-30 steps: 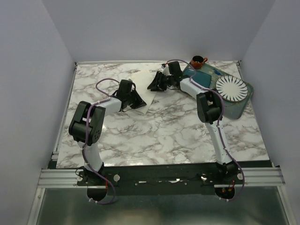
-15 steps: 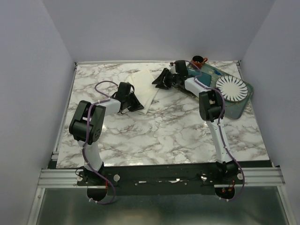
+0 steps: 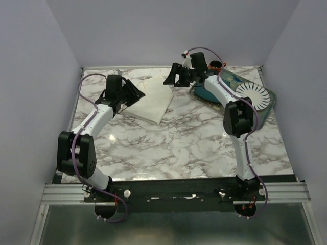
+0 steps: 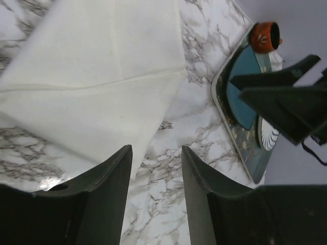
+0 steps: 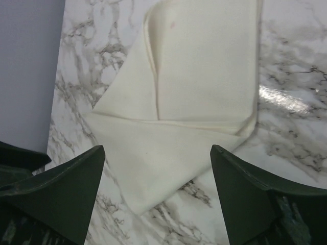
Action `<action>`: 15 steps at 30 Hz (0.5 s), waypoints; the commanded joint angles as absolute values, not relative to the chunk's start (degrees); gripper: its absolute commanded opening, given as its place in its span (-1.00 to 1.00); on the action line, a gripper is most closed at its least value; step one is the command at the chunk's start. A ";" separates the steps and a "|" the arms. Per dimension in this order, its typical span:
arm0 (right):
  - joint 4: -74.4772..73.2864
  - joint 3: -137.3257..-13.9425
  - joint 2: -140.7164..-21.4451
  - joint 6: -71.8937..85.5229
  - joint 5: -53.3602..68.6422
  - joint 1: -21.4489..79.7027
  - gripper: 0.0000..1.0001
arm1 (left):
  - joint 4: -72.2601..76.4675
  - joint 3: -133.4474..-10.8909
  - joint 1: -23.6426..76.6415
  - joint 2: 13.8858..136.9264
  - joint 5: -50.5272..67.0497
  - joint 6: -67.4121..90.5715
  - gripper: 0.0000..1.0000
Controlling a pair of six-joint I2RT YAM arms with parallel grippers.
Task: Fold the napkin, place the utensils inside, and roll it up
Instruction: Roll the napkin with the utensil
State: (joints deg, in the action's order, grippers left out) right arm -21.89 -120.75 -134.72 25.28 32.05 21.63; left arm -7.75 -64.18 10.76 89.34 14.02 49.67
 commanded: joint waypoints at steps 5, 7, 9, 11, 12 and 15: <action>-35.32 -120.32 -131.22 -4.08 4.60 40.05 1.00 | -23.10 -55.20 2.91 76.56 -2.27 56.77 0.05; -35.68 -121.29 -132.62 -7.19 -3.83 42.79 1.00 | -25.57 -53.97 1.50 74.72 -5.27 58.35 0.06; -35.77 -122.52 -134.38 -10.19 -9.11 45.87 0.98 | -27.15 -53.35 0.44 73.92 -6.23 59.15 0.06; -35.86 -123.66 -135.96 -11.77 -11.06 47.71 0.92 | -27.95 -52.74 -1.75 73.13 -7.29 59.59 0.06; -35.69 -123.75 -136.23 -12.30 -12.47 48.25 0.89 | -28.30 -52.56 -2.54 73.04 -7.29 59.68 0.06; -35.25 -123.84 -137.37 -15.11 -12.83 50.09 0.77 | -28.12 -52.03 -3.34 73.04 -7.03 59.77 0.06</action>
